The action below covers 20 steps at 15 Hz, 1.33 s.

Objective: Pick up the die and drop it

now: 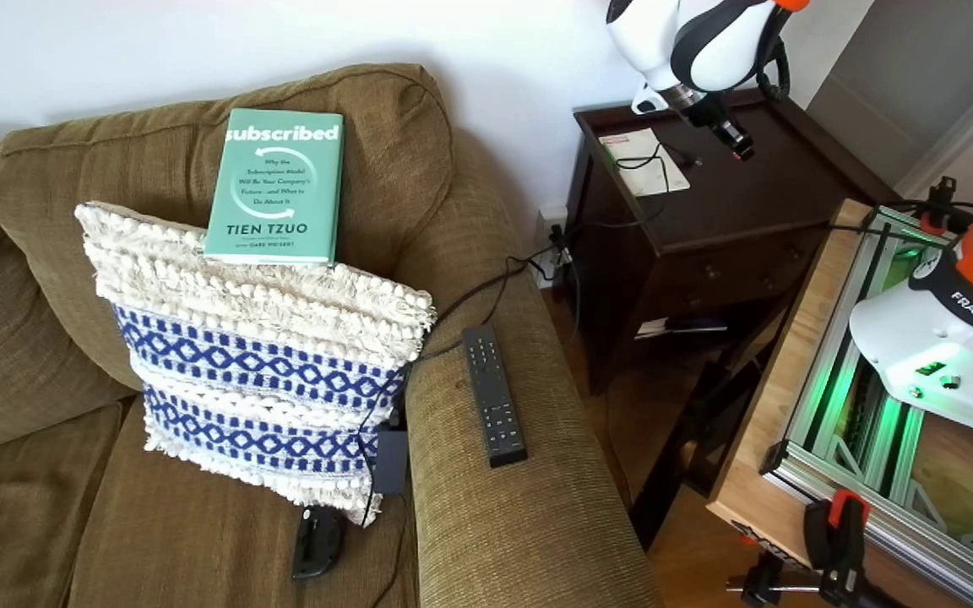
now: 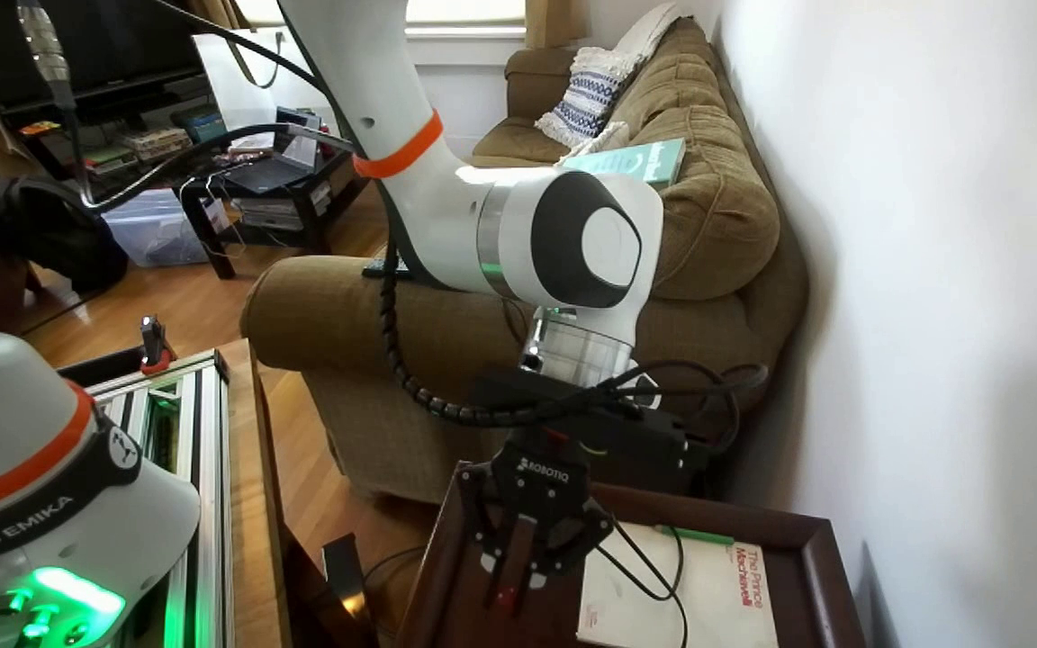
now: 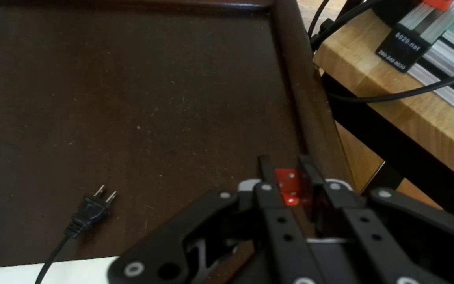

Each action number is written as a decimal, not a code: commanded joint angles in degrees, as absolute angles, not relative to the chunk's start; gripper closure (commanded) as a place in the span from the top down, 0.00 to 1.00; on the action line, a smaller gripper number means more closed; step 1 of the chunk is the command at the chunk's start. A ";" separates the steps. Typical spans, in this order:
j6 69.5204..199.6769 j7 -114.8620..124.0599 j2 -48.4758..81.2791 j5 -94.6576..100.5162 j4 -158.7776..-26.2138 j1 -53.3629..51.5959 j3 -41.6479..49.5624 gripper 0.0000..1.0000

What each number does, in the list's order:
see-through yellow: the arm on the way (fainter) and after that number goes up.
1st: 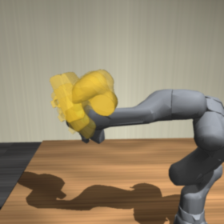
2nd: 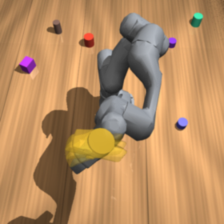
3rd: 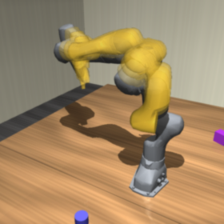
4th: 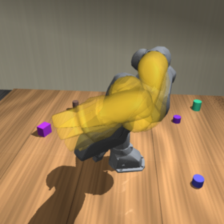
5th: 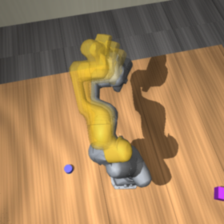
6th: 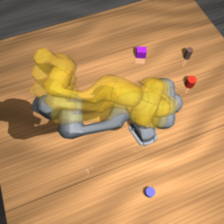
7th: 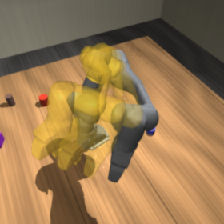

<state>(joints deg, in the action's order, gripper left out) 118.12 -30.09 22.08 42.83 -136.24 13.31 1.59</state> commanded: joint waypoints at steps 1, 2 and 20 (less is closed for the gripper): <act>119.72 -27.08 16.44 42.49 -141.10 11.40 2.44 0.05; 119.68 -26.59 15.54 42.61 -141.59 11.09 2.53 0.05; 125.22 -36.60 9.82 34.18 -142.16 13.72 5.03 1.00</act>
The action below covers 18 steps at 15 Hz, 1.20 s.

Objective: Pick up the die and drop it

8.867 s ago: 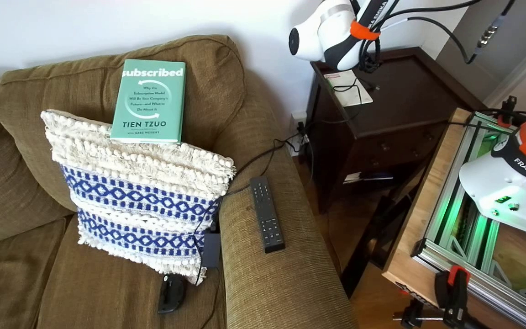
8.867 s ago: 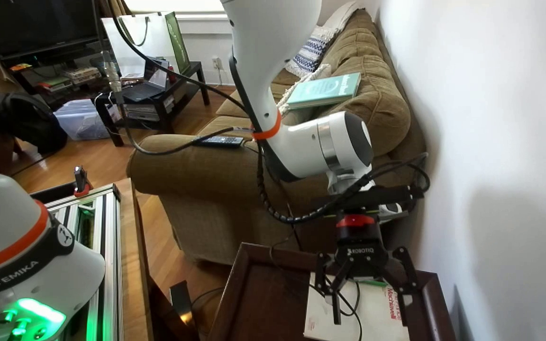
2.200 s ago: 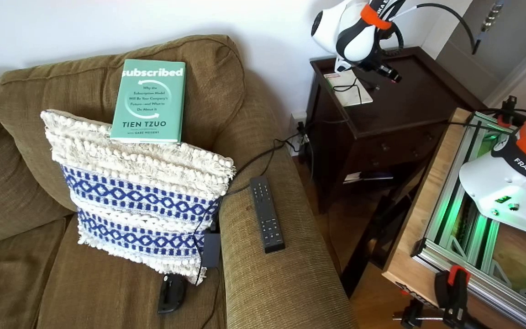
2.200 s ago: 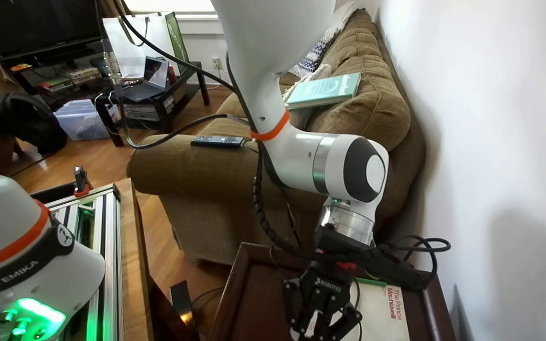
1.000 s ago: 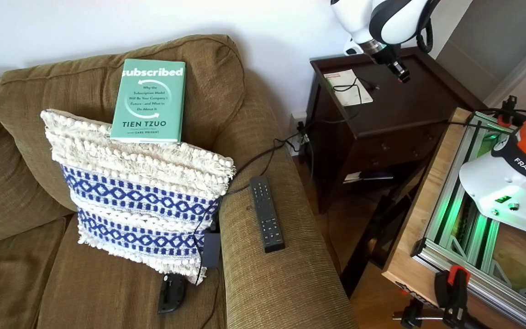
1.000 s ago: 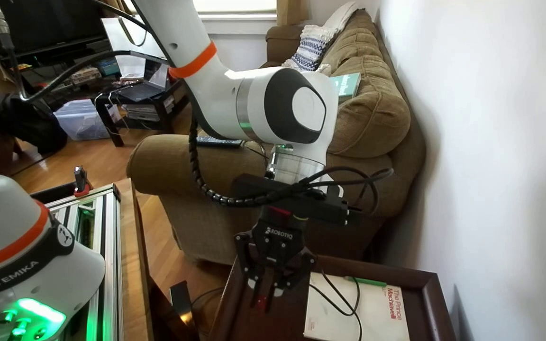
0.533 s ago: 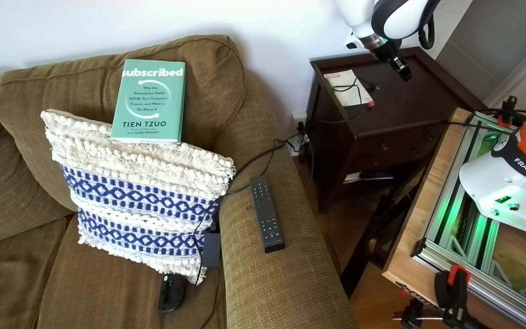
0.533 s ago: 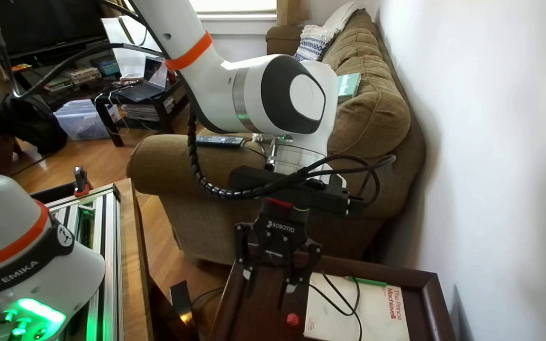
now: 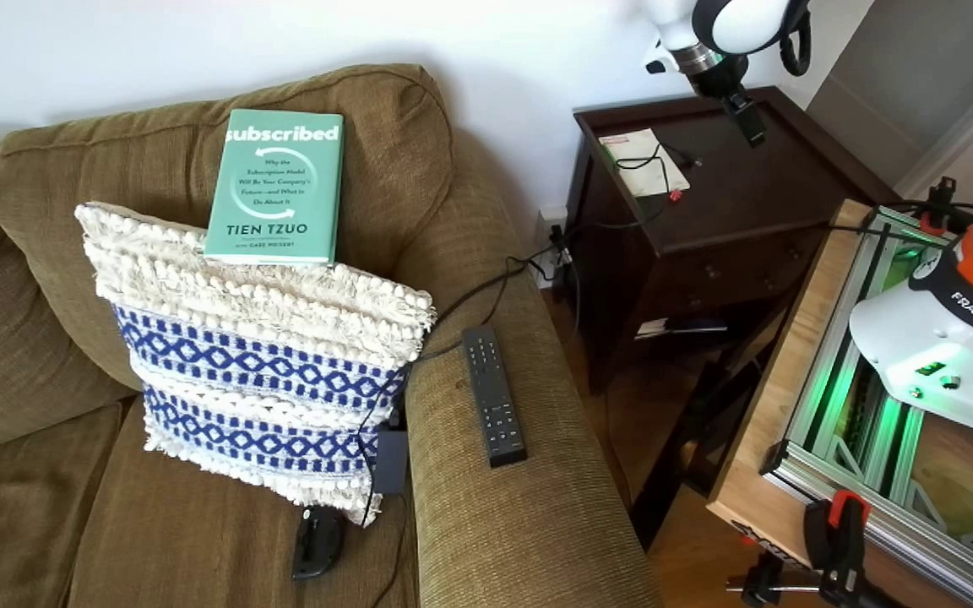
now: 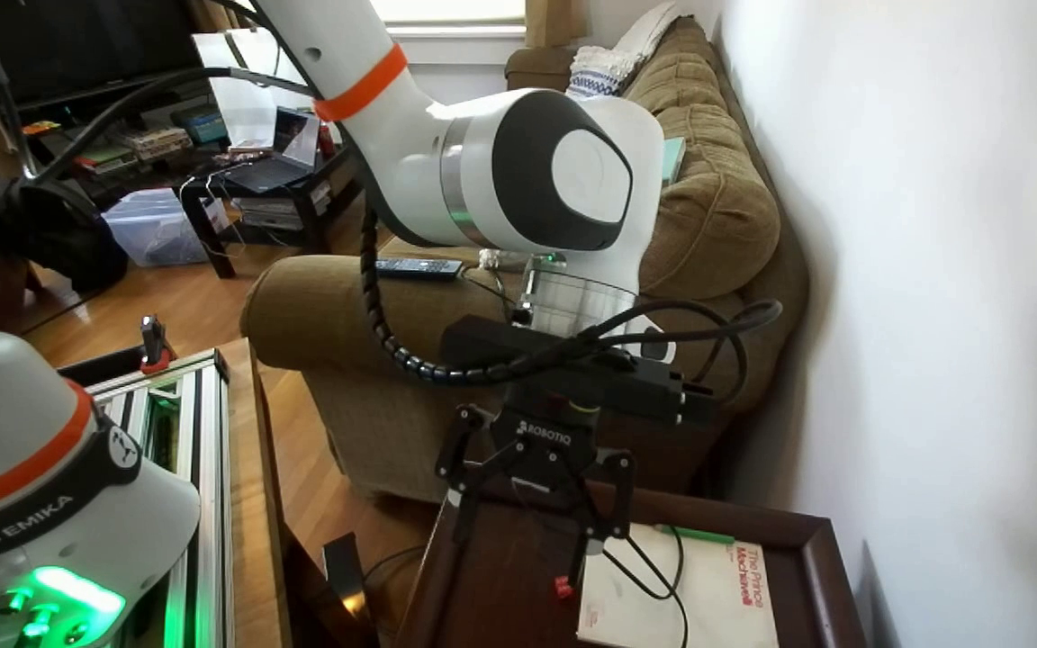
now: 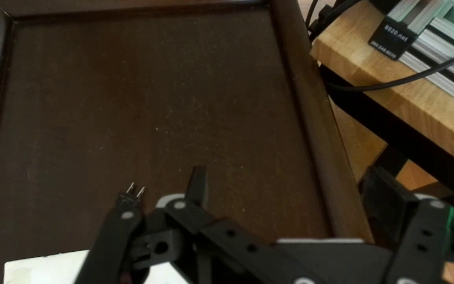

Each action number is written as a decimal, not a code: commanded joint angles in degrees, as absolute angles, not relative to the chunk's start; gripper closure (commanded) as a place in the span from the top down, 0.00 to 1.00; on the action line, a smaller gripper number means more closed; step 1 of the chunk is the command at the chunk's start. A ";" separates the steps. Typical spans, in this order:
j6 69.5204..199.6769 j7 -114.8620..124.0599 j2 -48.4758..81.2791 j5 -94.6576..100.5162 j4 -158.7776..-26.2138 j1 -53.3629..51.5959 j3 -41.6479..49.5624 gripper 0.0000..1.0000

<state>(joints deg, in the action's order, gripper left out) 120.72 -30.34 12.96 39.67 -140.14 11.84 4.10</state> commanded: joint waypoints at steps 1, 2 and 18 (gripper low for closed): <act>126.58 -38.95 9.29 32.02 -142.39 14.10 5.32 1.00; 127.83 -40.60 8.87 30.19 -142.56 14.19 5.59 1.00; 134.65 -31.77 2.16 14.10 -146.71 12.29 7.54 1.00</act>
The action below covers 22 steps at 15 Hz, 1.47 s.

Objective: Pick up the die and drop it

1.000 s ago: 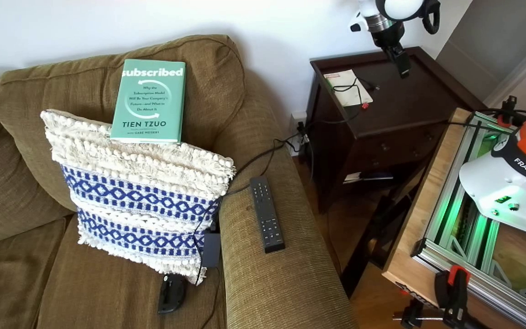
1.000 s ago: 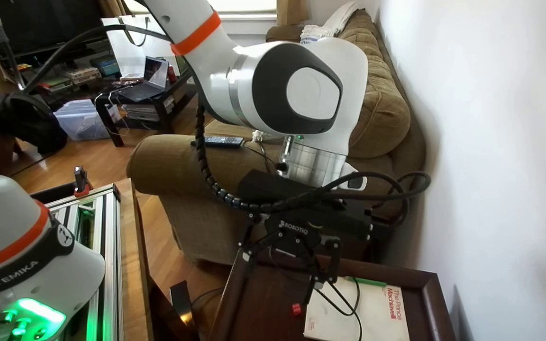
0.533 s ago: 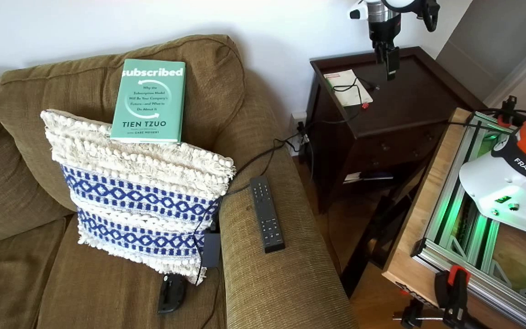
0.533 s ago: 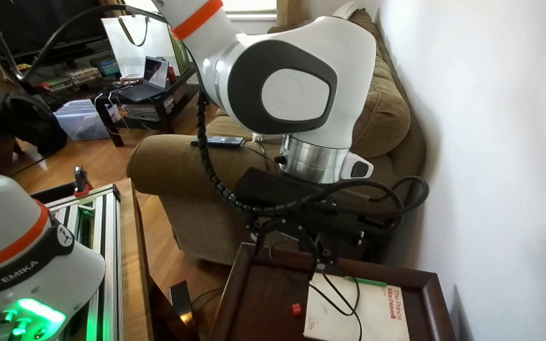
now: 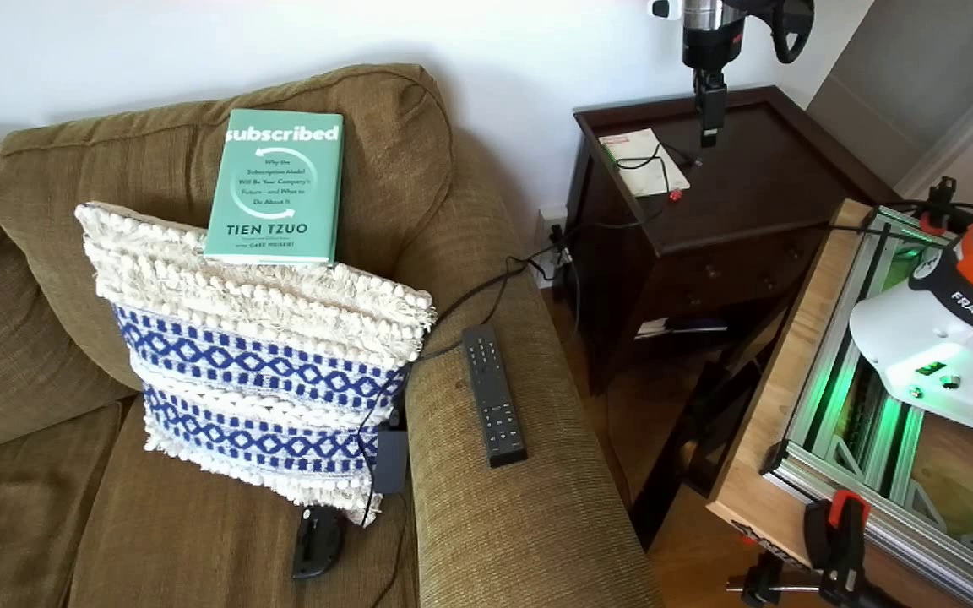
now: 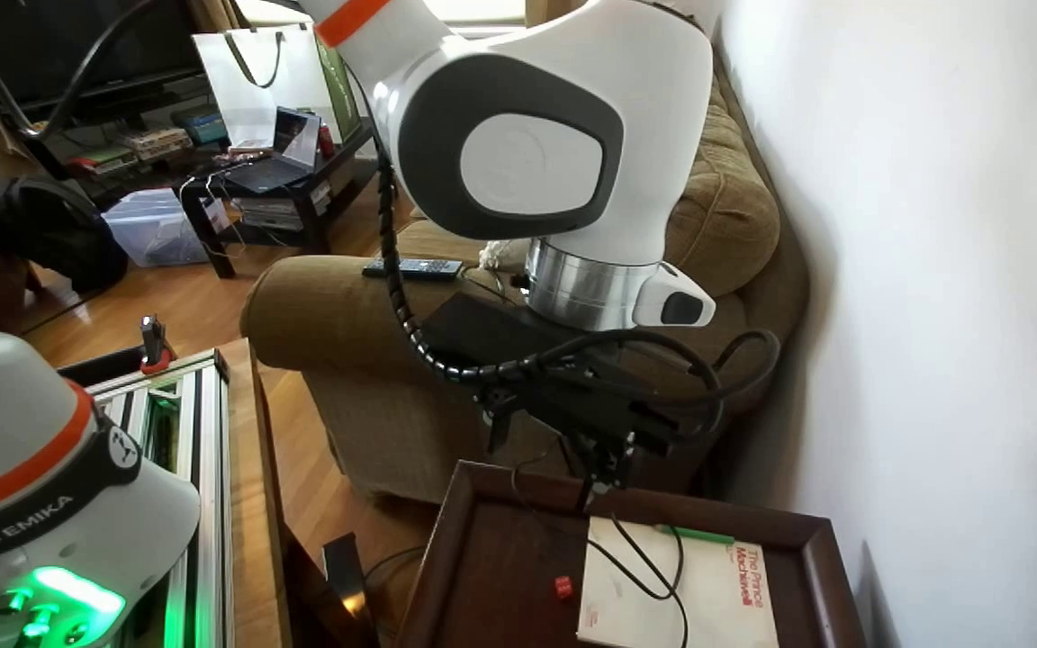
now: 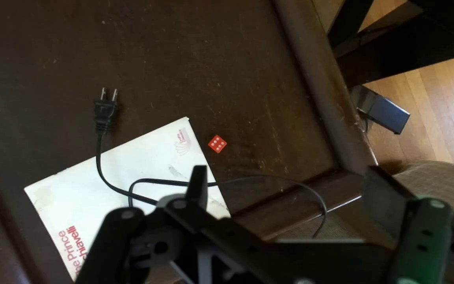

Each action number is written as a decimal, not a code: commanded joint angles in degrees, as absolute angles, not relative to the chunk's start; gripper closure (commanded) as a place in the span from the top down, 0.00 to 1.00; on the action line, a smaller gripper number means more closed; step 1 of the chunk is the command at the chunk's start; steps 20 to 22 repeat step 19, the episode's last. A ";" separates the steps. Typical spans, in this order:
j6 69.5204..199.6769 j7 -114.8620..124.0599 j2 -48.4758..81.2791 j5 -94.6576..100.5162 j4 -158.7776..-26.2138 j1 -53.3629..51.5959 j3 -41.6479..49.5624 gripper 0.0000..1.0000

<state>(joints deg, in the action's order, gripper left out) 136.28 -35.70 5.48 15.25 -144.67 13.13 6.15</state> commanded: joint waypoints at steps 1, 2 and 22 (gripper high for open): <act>134.31 -30.54 1.42 14.14 -147.02 12.32 7.73 1.00; 134.14 -29.88 0.40 13.40 -147.42 12.40 7.87 1.00; 129.53 -25.60 -4.37 10.01 -148.15 11.17 8.89 1.00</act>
